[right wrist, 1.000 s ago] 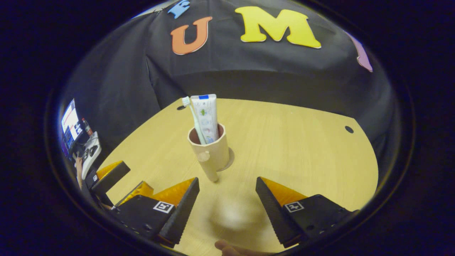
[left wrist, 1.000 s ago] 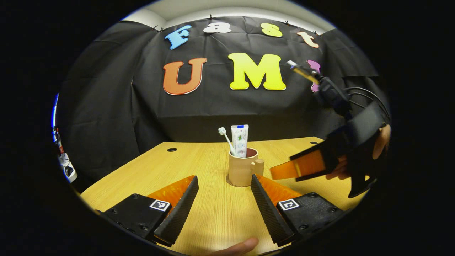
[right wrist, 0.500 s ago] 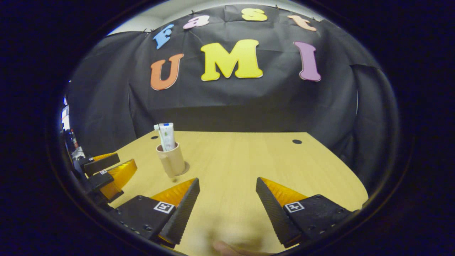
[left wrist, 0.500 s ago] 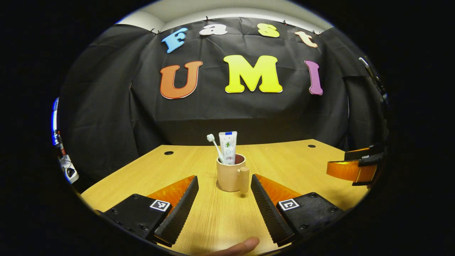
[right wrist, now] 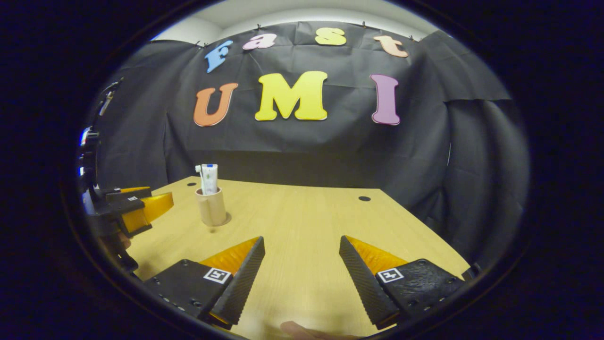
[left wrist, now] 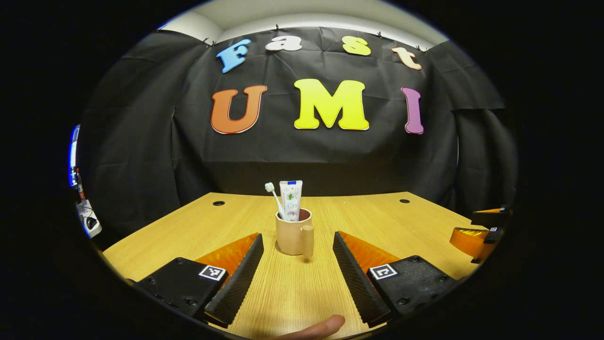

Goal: Put the toothbrush and toothpaste on the desktop into the cup, then pick up the cup and place it on the coaster on the desktop.

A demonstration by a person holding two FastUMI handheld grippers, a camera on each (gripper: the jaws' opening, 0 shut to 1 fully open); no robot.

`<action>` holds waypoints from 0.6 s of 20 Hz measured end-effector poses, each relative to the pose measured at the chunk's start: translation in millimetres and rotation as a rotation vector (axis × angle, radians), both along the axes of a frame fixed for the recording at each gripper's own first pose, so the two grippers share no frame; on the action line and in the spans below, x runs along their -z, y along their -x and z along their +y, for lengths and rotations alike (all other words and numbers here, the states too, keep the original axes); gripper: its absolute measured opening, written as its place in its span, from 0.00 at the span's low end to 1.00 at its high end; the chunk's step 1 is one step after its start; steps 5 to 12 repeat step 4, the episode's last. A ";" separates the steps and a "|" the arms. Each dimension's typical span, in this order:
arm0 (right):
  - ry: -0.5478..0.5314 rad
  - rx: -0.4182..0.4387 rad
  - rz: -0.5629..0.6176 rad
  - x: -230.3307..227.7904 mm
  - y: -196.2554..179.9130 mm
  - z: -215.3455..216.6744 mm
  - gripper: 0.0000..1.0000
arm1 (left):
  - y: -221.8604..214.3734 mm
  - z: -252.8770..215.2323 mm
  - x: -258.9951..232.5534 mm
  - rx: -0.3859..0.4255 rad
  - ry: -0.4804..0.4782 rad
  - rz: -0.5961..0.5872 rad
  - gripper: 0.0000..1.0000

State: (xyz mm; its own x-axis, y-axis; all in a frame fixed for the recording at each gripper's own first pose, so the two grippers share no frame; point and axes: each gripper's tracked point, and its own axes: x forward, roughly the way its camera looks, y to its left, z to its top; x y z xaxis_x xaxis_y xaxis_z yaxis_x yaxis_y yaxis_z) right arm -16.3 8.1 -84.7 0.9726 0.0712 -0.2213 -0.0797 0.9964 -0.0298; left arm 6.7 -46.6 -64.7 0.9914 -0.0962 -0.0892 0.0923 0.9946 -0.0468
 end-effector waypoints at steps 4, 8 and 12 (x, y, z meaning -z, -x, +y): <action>-0.021 -0.008 0.005 -3.8 3.1 -0.7 0.96 | 5.3 -6.2 -9.8 0.020 -0.003 -0.024 0.95; -0.021 -0.008 0.005 -3.8 3.1 -0.7 0.96 | 5.3 -6.2 -9.8 0.020 -0.003 -0.024 0.95; -0.021 -0.008 0.005 -3.8 3.1 -0.7 0.96 | 5.3 -6.2 -9.8 0.020 -0.003 -0.024 0.95</action>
